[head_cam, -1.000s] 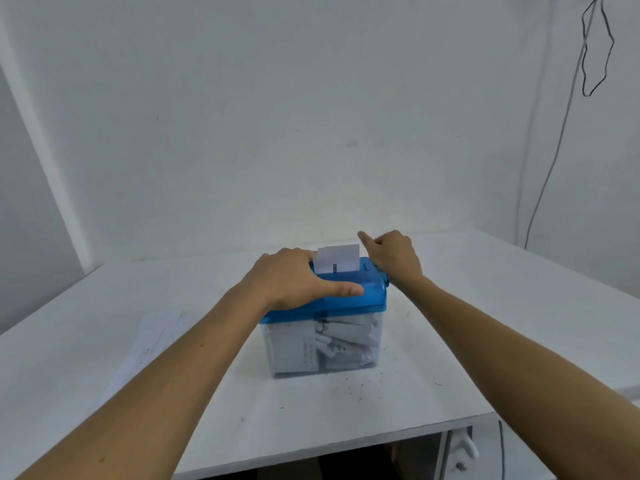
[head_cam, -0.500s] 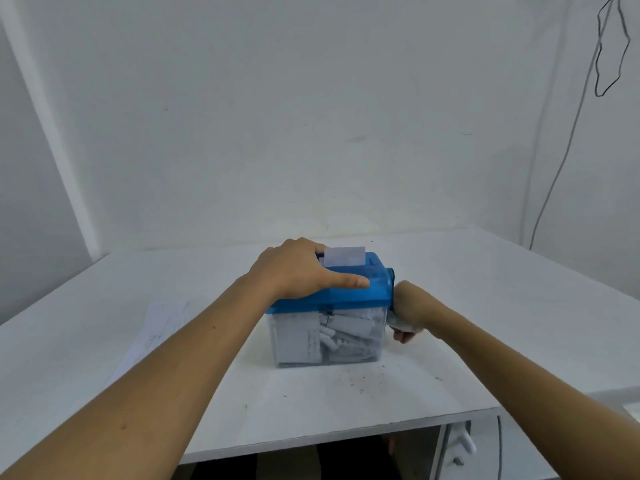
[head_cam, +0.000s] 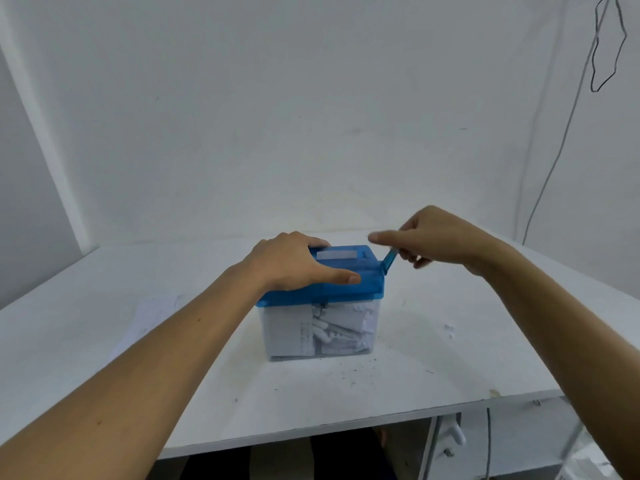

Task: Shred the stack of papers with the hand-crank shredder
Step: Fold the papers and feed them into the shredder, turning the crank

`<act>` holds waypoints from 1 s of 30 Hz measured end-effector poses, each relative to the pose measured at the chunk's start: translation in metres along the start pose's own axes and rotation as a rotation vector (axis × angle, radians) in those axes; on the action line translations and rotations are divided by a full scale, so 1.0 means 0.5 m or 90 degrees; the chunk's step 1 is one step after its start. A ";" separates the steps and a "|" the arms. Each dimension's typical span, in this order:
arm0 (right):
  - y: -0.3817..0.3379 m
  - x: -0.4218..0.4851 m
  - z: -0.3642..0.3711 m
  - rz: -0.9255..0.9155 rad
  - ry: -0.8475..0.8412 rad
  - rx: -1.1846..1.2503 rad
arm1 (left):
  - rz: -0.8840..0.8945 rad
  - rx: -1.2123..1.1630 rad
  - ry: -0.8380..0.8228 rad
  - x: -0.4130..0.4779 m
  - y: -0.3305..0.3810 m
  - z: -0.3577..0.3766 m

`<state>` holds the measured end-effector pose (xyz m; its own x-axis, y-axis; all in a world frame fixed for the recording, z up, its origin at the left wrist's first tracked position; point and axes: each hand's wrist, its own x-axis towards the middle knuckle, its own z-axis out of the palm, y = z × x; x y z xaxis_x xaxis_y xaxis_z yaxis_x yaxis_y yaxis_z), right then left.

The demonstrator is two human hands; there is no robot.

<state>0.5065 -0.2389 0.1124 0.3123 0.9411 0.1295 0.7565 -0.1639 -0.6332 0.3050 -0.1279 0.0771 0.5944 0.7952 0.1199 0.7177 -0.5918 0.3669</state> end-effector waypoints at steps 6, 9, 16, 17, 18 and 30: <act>0.012 0.121 0.043 -0.038 0.220 0.009 | -0.002 0.011 0.000 0.005 -0.004 0.001; 0.029 0.160 0.091 -0.021 0.199 -0.028 | -0.005 0.001 0.003 0.004 -0.005 0.002; 0.108 0.136 0.175 0.089 0.006 -0.092 | 0.004 0.000 0.009 -0.004 0.003 0.001; 0.111 0.121 0.178 0.104 -0.043 -0.108 | 0.002 0.000 0.009 -0.005 0.004 0.001; 0.115 0.107 0.178 0.109 -0.106 -0.126 | 0.001 0.002 0.009 -0.005 0.005 0.001; 0.058 -0.031 -0.007 0.064 -0.282 0.122 | -0.013 0.016 -0.003 -0.001 0.007 -0.001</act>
<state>0.5254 -0.2593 0.0949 0.0723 0.9654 -0.2504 0.6022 -0.2424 -0.7607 0.3071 -0.1303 0.0790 0.5818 0.8061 0.1077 0.7382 -0.5791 0.3461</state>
